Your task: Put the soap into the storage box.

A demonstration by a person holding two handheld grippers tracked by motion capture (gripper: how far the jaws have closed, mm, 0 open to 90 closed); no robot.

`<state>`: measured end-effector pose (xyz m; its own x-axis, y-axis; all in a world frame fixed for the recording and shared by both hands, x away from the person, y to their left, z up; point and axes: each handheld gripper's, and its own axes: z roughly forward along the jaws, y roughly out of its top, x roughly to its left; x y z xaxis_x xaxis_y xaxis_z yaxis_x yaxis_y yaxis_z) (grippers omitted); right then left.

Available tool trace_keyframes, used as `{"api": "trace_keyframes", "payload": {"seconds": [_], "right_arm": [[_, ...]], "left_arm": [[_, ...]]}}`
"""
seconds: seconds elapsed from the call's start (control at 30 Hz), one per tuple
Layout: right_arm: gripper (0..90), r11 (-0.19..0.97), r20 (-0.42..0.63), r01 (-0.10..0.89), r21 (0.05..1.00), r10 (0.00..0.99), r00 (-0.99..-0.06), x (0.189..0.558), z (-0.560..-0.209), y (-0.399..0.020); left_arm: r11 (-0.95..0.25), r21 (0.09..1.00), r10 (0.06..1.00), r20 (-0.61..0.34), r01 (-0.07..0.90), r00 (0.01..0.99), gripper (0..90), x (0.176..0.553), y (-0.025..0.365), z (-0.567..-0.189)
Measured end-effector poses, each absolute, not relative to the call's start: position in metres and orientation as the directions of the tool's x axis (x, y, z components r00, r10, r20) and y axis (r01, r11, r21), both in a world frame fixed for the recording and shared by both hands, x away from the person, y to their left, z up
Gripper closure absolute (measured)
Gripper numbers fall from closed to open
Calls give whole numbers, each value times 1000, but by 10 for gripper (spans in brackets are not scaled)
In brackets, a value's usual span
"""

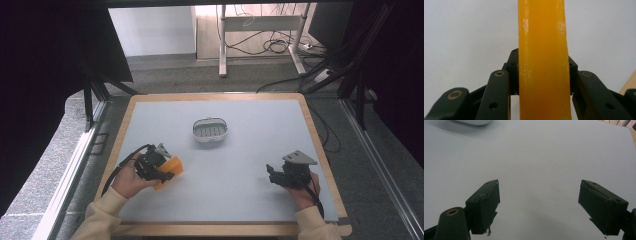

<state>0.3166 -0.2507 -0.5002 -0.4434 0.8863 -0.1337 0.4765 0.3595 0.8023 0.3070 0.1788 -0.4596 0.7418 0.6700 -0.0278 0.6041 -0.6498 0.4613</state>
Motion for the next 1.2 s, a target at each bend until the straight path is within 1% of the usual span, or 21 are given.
{"api": "trace_keyframes", "payload": {"seconds": [0.3,0.53,0.63,0.77,0.87,1.2], "right_arm": [[178,354,-134,486,799,893,-429,317,-501,-252],[178,354,-137,492,795,896,-423,318,-502,-251],[178,352,-137,491,797,896,-422,318,-502,-252],[179,353,-138,493,795,897,-420,318,-502,-252],[179,354,-139,495,793,897,-418,318,-503,-252],[179,354,-146,495,793,900,-411,318,-503,-252]], "left_arm": [[-645,489,660,-30,587,751,618,316,177,-444],[-646,505,655,-19,573,755,618,319,179,-432],[-634,525,663,-8,568,748,618,323,180,-428],[-617,542,664,-31,571,747,618,330,179,-425],[-628,534,661,-18,567,750,618,335,177,-424],[-626,545,654,-22,557,756,619,353,175,-419]]}}
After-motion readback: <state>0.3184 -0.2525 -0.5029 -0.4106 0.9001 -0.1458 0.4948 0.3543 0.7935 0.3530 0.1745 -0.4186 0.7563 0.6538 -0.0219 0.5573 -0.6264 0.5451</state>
